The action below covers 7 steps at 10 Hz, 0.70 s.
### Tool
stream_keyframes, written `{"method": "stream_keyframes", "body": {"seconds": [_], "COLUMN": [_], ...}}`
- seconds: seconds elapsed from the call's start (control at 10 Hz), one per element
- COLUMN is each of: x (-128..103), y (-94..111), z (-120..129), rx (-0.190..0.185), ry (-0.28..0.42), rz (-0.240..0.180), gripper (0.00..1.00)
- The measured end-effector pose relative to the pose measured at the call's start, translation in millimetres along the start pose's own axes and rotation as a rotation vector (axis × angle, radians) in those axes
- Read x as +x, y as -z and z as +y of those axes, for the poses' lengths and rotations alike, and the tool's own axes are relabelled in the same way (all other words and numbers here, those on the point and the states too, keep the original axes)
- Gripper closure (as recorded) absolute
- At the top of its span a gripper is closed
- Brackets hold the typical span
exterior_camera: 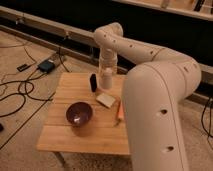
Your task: Place the ceramic cup over the eraser
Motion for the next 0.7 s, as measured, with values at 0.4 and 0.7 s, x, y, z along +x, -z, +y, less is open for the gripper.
{"method": "stream_keyframes", "body": {"seconds": [0.4, 0.7], "x": [-30, -45], "y": [15, 27], "z": [13, 28], "rx": [-0.007, -0.013], "ry": [0.056, 0.101], "rz": [-0.043, -0.070], "gripper": [1.00, 1.00]}}
